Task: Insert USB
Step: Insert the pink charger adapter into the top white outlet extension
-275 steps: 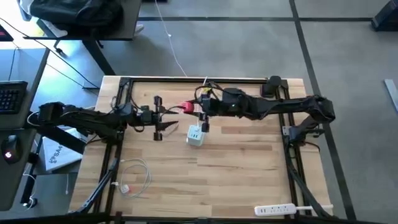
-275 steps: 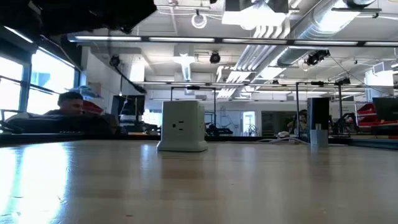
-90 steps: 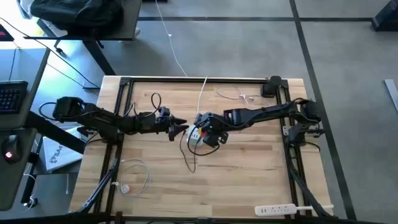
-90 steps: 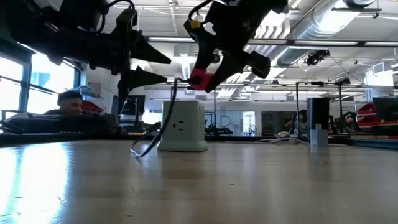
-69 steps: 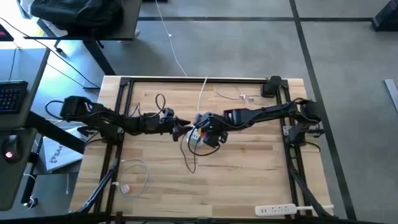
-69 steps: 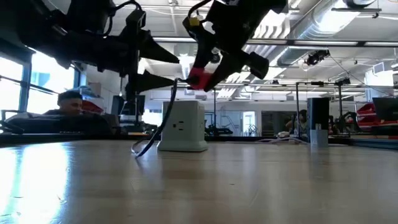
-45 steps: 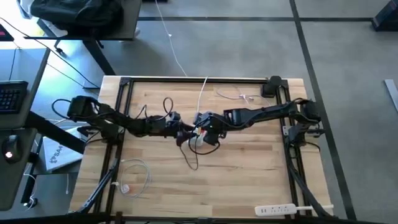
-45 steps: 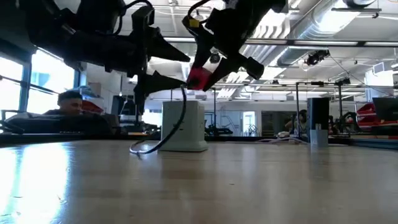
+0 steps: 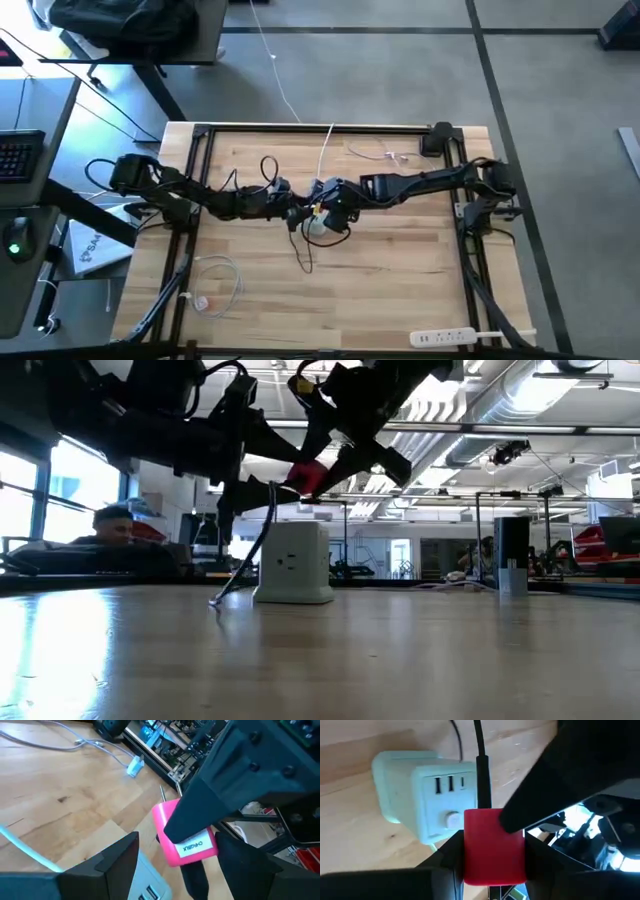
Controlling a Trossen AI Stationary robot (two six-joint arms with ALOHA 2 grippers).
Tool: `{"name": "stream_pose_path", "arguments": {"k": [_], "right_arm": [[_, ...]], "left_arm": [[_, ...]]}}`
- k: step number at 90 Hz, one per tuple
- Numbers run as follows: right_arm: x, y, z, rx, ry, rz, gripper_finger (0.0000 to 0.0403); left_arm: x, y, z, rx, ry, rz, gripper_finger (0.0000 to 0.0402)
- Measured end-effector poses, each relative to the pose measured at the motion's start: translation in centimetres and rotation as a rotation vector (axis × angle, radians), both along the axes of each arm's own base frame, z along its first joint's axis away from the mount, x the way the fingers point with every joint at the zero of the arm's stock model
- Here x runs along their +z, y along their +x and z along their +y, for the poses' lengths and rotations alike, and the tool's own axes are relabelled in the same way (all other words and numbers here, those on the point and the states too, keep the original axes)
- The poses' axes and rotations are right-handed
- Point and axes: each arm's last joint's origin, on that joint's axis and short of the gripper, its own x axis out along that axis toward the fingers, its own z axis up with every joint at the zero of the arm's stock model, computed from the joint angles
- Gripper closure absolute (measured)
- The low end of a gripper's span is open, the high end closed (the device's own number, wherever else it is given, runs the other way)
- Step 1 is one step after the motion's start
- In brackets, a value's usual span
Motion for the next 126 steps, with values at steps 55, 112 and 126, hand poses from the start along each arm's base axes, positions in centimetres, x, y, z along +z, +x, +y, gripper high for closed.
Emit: {"name": "stream_pose_path", "arguments": {"k": [55, 112, 126], "right_arm": [[0.15, 0.18, 0.00, 0.021, 0.021, -0.024, 0.0289], [0.13, 0.14, -0.10, -0.041, 0.046, -0.030, 0.0275], [0.13, 0.14, -0.12, -0.055, 0.040, -0.032, 0.0275]], "left_arm": [[0.01, 0.00, 0.06, 0.008, -0.004, -0.002, 0.0185], [0.05, -0.03, 0.24, 0.070, 0.056, 0.009, 0.0283], [0.05, -0.03, 0.26, 0.070, 0.066, 0.011, 0.0283]]}}
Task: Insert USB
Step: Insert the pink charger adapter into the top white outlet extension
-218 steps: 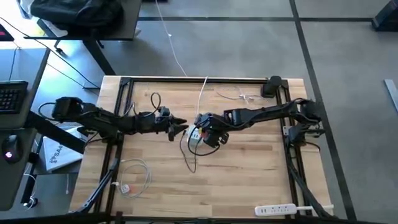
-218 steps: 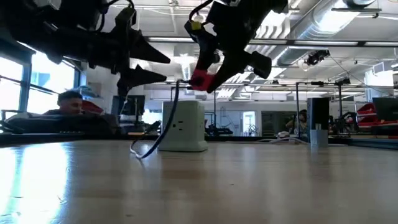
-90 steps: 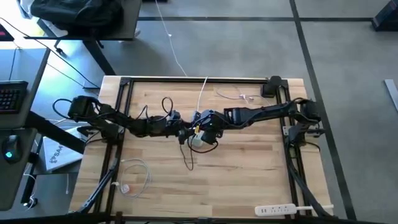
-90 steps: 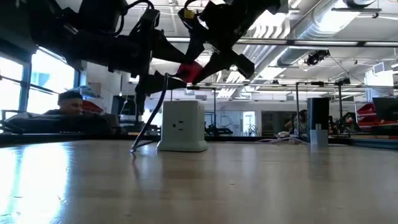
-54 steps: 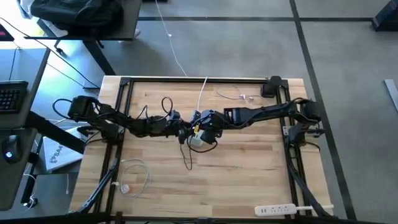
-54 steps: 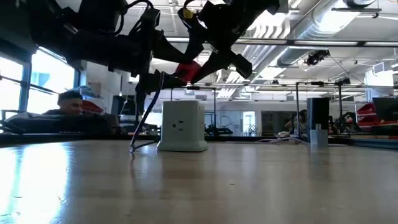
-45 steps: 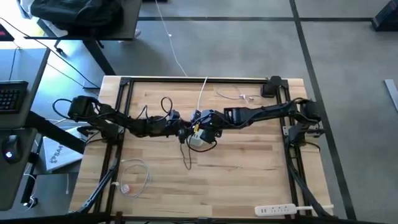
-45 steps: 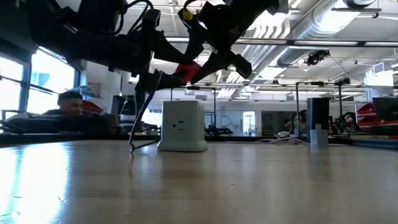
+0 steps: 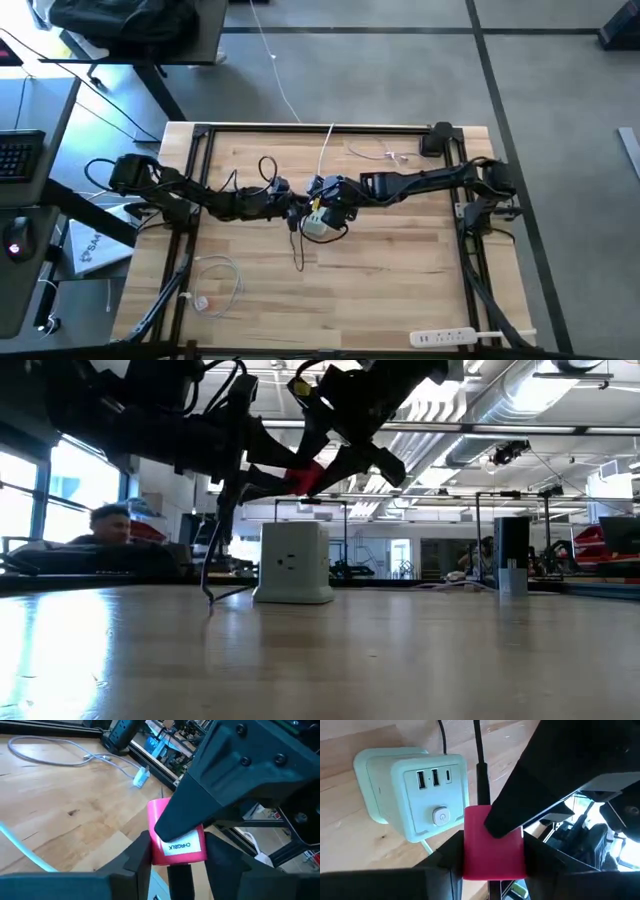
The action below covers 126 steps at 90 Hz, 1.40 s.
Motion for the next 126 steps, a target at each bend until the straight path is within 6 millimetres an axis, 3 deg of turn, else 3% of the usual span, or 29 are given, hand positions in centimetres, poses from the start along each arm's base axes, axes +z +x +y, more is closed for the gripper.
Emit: {"name": "stream_pose_path", "arguments": {"k": [30, 70, 90, 126], "right_arm": [[0.1, 0.0, 0.0, -0.156, 0.038, -0.042, 0.0268], [0.7, 0.0, 0.9, -0.227, 0.005, -0.094, 0.0150], [3.2, -1.2, 1.6, -0.287, 0.086, -0.187, 0.0147], [7.3, -4.1, 0.3, -0.507, 0.315, -0.325, 0.0147]], "left_arm": [[0.1, 0.0, 0.1, 0.008, 0.044, 0.004, 0.0283], [0.3, -0.2, 0.1, 0.005, 0.080, 0.003, 0.0281], [2.2, -1.4, 0.1, -0.007, 0.142, -0.060, 0.0280], [4.3, -5.9, 0.4, 0.072, 0.177, -0.216, 0.0280]]}}
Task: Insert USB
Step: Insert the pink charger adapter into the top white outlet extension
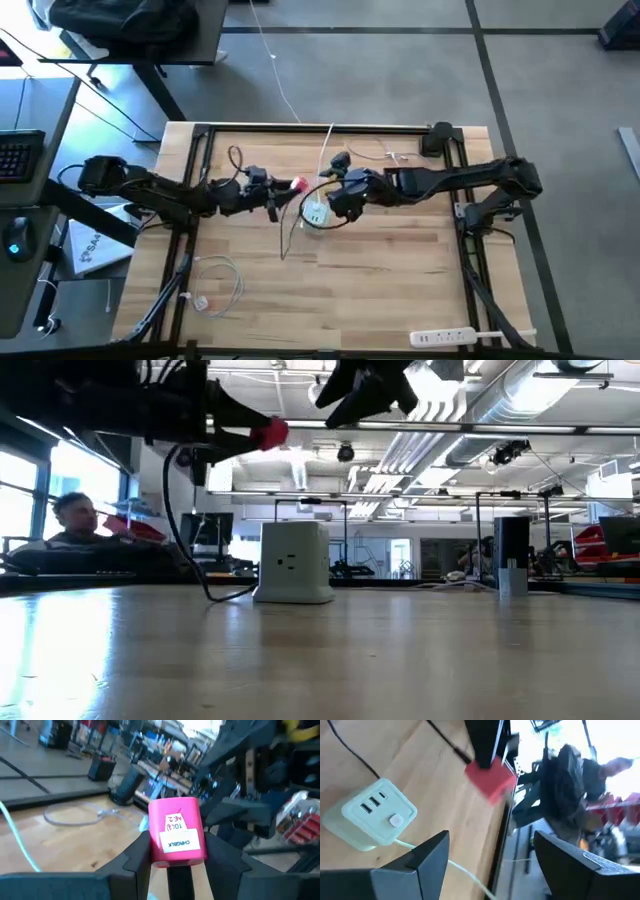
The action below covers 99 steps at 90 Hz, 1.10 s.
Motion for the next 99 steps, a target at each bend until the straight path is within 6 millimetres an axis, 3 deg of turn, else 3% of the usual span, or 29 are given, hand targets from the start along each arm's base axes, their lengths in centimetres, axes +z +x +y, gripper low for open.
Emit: {"name": "stream_pose_path", "arguments": {"k": [12, 29, 51, 75, 99], "right_arm": [[0.3, 0.2, -0.4, -0.021, 0.187, -0.086, 0.0147], [0.1, 2.1, -0.9, 0.060, 0.479, -0.234, 0.0147], [0.3, 4.5, -2.0, 0.125, 0.611, -0.465, 0.0147], [2.3, 4.7, -2.3, 0.164, 0.727, -0.687, 0.0147], [1.0, 6.3, -1.6, 0.260, 0.786, -0.728, 0.0147]], "left_arm": [[1.2, -1.3, 0.0, 0.017, 0.039, -0.125, 0.0280], [2.1, -2.1, -0.1, -0.018, 0.118, -0.250, 0.0280], [3.6, -2.7, -1.3, -0.105, 0.322, -0.378, 0.0280], [3.7, -2.8, -2.2, -0.118, 0.548, -0.353, 0.0280], [4.7, -2.3, -2.4, -0.104, 0.623, -0.375, 0.0280]]}}
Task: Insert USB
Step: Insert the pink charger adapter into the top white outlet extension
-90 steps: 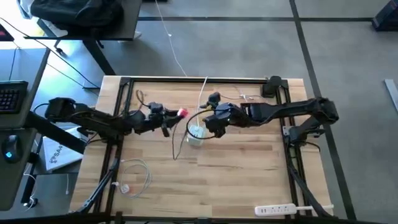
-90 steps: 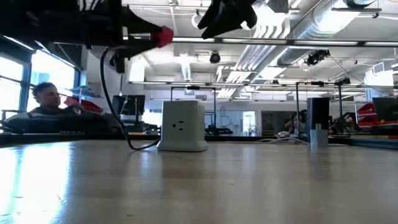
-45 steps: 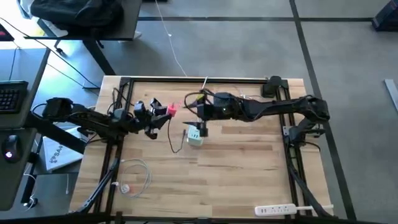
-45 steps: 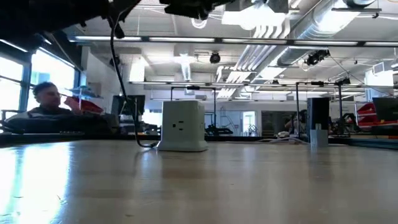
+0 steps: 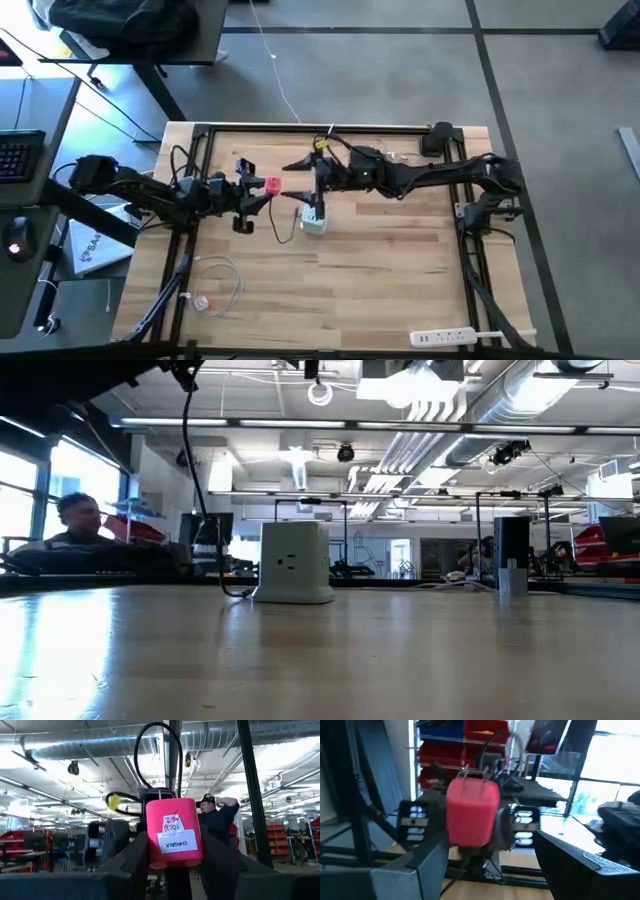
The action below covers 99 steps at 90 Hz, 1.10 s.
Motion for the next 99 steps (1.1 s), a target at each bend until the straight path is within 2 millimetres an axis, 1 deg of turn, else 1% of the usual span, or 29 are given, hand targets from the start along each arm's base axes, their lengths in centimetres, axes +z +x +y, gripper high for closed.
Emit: {"name": "stream_pose_path", "arguments": {"k": [13, 37, 51, 61, 78, 99], "right_arm": [[0.2, 0.2, 0.5, 0.019, -0.007, -0.064, 0.0160], [0.3, 0.2, 0.8, 0.025, -0.003, -0.077, 0.0237], [0.3, 0.2, 0.8, 0.025, -0.008, -0.081, 0.0267], [0.3, 0.2, 0.9, 0.051, -0.025, -0.084, 0.0272], [0.5, 0.2, 0.9, 0.075, -0.041, -0.105, 0.0272], [0.4, 0.2, 0.9, 0.071, -0.062, -0.090, 0.0272]], "left_arm": [[-0.2, 0.2, 0.0, -0.003, 0.004, 0.012, 0.0280], [-0.1, 0.2, 0.1, 0.012, 0.016, 0.002, 0.0280], [-0.3, 0.4, 0.0, 0.011, 0.015, 0.001, 0.0280], [-0.4, 0.8, 0.0, 0.010, 0.016, -0.010, 0.0280], [-0.2, 2.2, -0.2, 0.001, 0.010, -0.014, 0.0280], [-0.3, 2.3, -0.2, 0.002, 0.012, -0.019, 0.0280]]}}
